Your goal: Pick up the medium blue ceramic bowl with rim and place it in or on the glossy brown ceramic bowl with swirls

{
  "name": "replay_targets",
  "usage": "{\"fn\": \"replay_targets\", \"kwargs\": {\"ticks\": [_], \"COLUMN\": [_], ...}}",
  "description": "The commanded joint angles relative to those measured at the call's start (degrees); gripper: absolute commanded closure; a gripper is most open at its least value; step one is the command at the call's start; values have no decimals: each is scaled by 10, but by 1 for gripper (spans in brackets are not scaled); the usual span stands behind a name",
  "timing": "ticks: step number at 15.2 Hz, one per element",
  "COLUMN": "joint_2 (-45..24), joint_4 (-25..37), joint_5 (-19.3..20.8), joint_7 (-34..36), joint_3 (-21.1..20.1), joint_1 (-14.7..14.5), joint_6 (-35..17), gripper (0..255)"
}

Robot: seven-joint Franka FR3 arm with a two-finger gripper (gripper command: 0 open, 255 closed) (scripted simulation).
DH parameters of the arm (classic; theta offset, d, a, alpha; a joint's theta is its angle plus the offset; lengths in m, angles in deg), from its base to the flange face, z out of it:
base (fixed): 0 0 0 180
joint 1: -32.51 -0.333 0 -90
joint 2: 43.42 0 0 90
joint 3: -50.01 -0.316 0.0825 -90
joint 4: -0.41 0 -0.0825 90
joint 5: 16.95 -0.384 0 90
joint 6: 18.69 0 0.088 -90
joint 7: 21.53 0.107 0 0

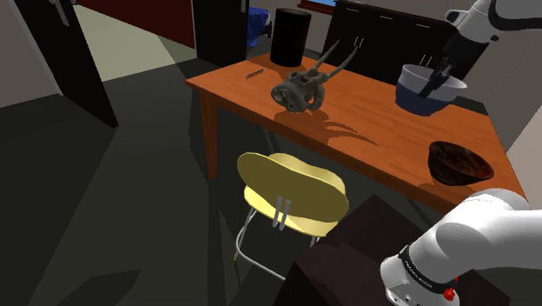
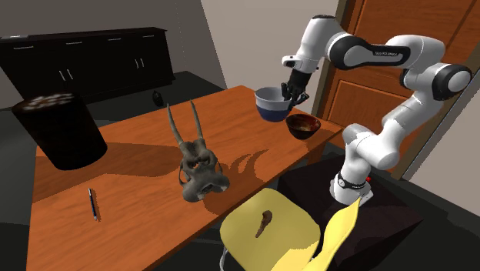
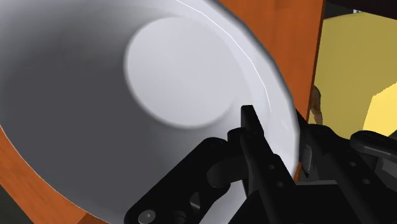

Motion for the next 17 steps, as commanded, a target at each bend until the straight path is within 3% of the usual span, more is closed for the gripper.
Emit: {"fn": "replay_targets", "kwargs": {"ticks": [1,14,17], "joint_2": [43,261,278], "joint_4": [-16,-45,-74], "joint_5": [9,75,82], "joint_7": [-13,-128,-126], "joint_3": [3,42,48], "joint_1": [12,92,97], "joint_6": [24,197,184], "gripper": [255,255,255]}}
